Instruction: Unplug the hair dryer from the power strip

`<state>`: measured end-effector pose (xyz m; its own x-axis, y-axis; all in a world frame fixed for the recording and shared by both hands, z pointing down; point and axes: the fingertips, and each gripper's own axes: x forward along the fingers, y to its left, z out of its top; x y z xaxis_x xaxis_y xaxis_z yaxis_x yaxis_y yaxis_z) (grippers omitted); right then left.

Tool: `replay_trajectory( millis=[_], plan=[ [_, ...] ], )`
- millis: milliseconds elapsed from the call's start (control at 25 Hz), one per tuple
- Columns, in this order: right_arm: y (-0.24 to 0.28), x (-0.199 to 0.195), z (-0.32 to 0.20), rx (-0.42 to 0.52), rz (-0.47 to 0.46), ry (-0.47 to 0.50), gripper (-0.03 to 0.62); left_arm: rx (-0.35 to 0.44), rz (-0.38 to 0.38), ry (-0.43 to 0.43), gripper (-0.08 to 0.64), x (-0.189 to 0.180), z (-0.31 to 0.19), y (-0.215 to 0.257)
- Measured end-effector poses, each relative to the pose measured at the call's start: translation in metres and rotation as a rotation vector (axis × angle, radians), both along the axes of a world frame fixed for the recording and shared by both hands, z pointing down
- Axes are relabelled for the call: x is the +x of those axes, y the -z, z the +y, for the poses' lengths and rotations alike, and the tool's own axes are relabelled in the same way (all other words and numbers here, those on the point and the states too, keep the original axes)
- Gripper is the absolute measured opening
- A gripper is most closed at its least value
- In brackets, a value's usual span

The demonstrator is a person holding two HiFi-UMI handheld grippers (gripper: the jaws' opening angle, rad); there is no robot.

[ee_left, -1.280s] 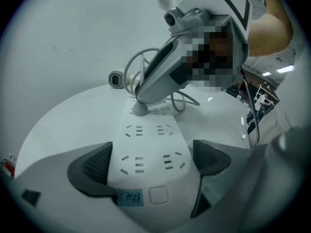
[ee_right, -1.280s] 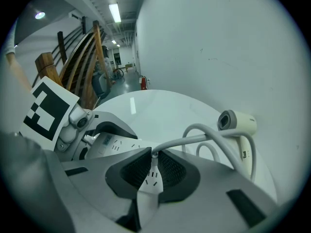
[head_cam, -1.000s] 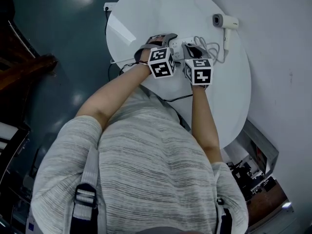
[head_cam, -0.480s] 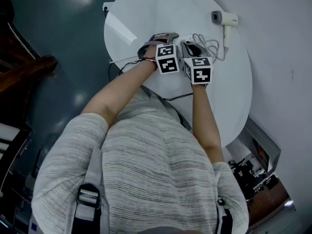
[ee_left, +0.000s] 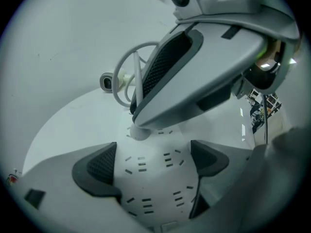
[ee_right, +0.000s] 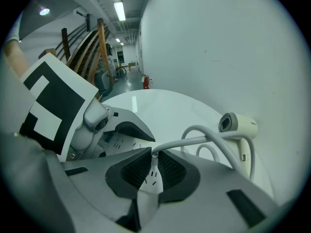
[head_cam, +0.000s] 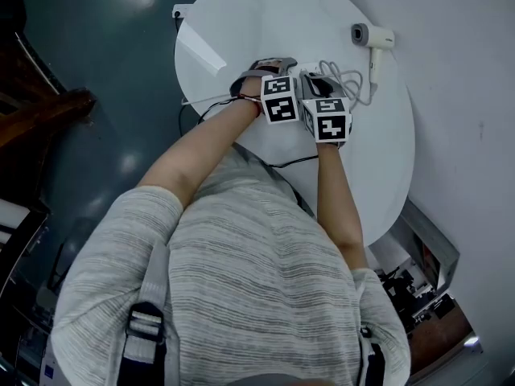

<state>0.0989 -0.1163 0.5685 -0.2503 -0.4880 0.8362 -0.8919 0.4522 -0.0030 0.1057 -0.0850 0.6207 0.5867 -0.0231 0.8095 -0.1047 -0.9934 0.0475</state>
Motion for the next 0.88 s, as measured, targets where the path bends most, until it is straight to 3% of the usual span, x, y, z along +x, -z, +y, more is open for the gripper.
replay_trajectory(
  millis=[880],
  plan=[
    [0.003,0.005,0.011,-0.084,0.012,-0.039,0.054,-0.064,-0.045,-0.084,0.479,0.002,0.011,-0.005]
  ],
)
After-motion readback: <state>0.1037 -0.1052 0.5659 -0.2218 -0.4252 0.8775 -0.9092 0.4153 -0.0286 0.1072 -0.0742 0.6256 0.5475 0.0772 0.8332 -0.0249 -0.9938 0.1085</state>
